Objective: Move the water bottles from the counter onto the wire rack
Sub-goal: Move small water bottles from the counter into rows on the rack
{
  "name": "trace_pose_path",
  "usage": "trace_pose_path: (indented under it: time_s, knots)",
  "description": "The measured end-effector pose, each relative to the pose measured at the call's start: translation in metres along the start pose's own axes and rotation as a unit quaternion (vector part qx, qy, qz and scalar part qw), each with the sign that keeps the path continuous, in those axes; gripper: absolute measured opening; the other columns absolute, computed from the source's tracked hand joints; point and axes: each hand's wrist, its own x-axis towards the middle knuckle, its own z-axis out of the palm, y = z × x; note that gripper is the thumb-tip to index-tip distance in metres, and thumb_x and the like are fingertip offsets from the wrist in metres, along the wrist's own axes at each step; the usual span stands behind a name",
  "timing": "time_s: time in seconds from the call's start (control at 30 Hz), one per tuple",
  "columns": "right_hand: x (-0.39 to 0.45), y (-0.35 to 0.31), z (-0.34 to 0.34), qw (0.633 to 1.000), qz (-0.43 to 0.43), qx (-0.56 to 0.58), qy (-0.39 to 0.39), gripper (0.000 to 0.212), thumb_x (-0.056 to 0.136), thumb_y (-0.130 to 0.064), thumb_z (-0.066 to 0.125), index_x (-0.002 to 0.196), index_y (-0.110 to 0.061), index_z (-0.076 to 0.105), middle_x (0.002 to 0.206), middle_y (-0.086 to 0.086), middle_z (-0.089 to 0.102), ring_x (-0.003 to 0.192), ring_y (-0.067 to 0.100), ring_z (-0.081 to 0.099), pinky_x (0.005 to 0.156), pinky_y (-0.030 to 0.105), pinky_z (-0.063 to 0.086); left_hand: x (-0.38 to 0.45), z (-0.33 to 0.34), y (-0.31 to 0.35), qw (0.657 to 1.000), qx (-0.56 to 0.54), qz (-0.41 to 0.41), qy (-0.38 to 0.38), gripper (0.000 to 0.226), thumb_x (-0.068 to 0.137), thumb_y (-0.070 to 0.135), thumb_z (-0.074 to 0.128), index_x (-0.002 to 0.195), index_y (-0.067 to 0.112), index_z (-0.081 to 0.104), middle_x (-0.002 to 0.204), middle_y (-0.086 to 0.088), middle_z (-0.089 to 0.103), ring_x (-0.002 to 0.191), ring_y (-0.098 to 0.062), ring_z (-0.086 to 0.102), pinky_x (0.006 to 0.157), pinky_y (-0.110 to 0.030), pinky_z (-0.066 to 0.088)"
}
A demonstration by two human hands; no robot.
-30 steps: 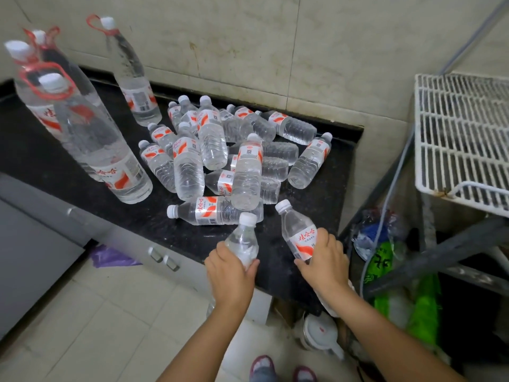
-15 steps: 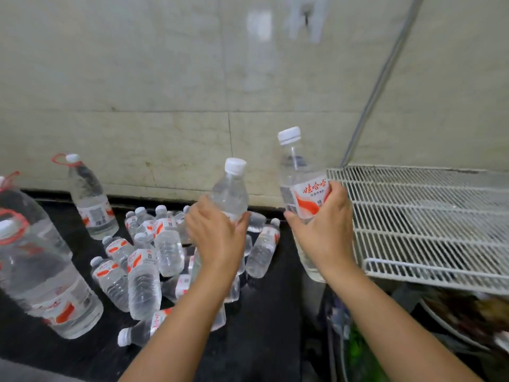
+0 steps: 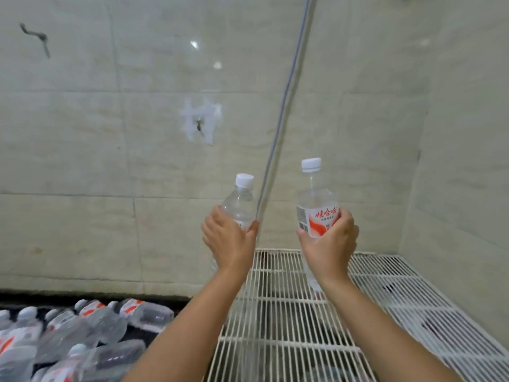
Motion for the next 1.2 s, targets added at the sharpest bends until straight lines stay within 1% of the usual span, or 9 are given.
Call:
trace_pose_path:
  time_s: [0.17, 0.3, 0.5, 0.7, 0.8, 0.97, 1.07, 1.13, 1.2]
  knots:
    - [0.052, 0.059, 0.011, 0.999, 0.000, -0.021, -0.028, 0.074, 0.071, -0.018, 0.077, 0.129, 0.001, 0.035, 0.130, 0.018, 0.045, 0.123, 0.032, 0.037, 0.098, 0.040, 0.031, 0.002, 0.077, 0.028, 1.000, -0.003, -0.020, -0.008, 0.075, 0.081, 0.030, 0.067, 0.135, -0.002, 0.026, 0.138, -0.019, 0.033, 0.129, -0.032, 0.026, 0.104, -0.035, 0.018]
    - [0.083, 0.092, 0.031, 0.999, 0.024, -0.030, -0.034, 0.074, 0.072, -0.017, 0.076, 0.131, 0.002, 0.034, 0.132, 0.018, 0.044, 0.124, 0.033, 0.035, 0.098, 0.041, 0.031, 0.012, 0.126, 0.035, 0.999, -0.001, -0.043, -0.008, 0.075, 0.082, 0.031, 0.065, 0.136, -0.001, 0.024, 0.139, -0.019, 0.032, 0.129, -0.031, 0.026, 0.105, -0.037, 0.020]
    - [0.116, 0.118, 0.073, 0.998, 0.062, -0.011, -0.016, 0.072, 0.070, -0.014, 0.077, 0.127, 0.005, 0.038, 0.130, 0.022, 0.046, 0.122, 0.036, 0.037, 0.096, 0.045, 0.033, 0.044, 0.185, 0.028, 0.997, 0.011, -0.081, -0.004, 0.077, 0.082, 0.033, 0.065, 0.137, -0.001, 0.022, 0.139, -0.021, 0.031, 0.129, -0.033, 0.026, 0.105, -0.040, 0.023]
    - [0.134, 0.141, 0.113, 0.996, 0.088, -0.009, -0.010, 0.074, 0.072, -0.015, 0.075, 0.131, 0.004, 0.034, 0.134, 0.020, 0.043, 0.125, 0.035, 0.034, 0.097, 0.042, 0.031, 0.068, 0.228, 0.020, 0.994, -0.036, -0.104, -0.014, 0.084, 0.082, 0.031, 0.066, 0.141, -0.002, 0.017, 0.144, -0.023, 0.023, 0.134, -0.035, 0.020, 0.109, -0.041, 0.016]
    - [0.131, 0.149, 0.126, 0.995, 0.098, 0.008, -0.004, 0.074, 0.073, -0.014, 0.075, 0.131, 0.004, 0.033, 0.135, 0.021, 0.041, 0.125, 0.034, 0.033, 0.100, 0.043, 0.028, 0.071, 0.240, 0.016, 0.992, -0.051, -0.111, -0.003, 0.084, 0.080, 0.032, 0.067, 0.141, 0.000, 0.019, 0.144, -0.021, 0.024, 0.134, -0.034, 0.019, 0.109, -0.041, 0.014]
    - [0.128, 0.153, 0.131, 0.995, 0.097, 0.008, -0.001, 0.080, 0.073, -0.018, 0.075, 0.136, 0.001, 0.029, 0.139, 0.019, 0.038, 0.129, 0.033, 0.030, 0.104, 0.042, 0.026, 0.066, 0.244, 0.009, 0.993, -0.066, -0.095, 0.009, 0.085, 0.078, 0.034, 0.069, 0.140, 0.001, 0.022, 0.142, -0.020, 0.028, 0.133, -0.031, 0.023, 0.109, -0.040, 0.015]
    - [0.128, 0.153, 0.122, 0.994, 0.101, 0.008, -0.039, 0.087, 0.073, -0.019, 0.075, 0.139, -0.003, 0.021, 0.142, 0.017, 0.031, 0.132, 0.031, 0.026, 0.106, 0.039, 0.027, 0.061, 0.232, -0.005, 0.992, -0.088, -0.075, -0.049, 0.088, 0.080, 0.027, 0.068, 0.145, 0.009, 0.012, 0.145, -0.018, 0.024, 0.135, -0.031, 0.020, 0.112, -0.040, 0.015]
    - [0.129, 0.155, 0.111, 0.990, 0.106, 0.009, -0.088, 0.091, 0.075, -0.015, 0.073, 0.142, -0.005, 0.013, 0.142, 0.017, 0.027, 0.132, 0.030, 0.026, 0.106, 0.036, 0.029, 0.062, 0.221, -0.020, 0.987, -0.111, -0.050, -0.101, 0.092, 0.079, 0.022, 0.069, 0.146, 0.017, 0.006, 0.145, -0.014, 0.025, 0.134, -0.031, 0.027, 0.111, -0.042, 0.024]
    - [0.130, 0.159, 0.102, 0.985, 0.116, 0.027, -0.128, 0.091, 0.075, -0.011, 0.073, 0.142, -0.006, 0.011, 0.140, 0.017, 0.030, 0.129, 0.030, 0.032, 0.103, 0.033, 0.033, 0.064, 0.214, -0.034, 0.982, -0.124, -0.022, -0.140, 0.098, 0.076, 0.023, 0.072, 0.146, 0.023, 0.004, 0.143, -0.010, 0.031, 0.129, -0.028, 0.038, 0.106, -0.044, 0.035]
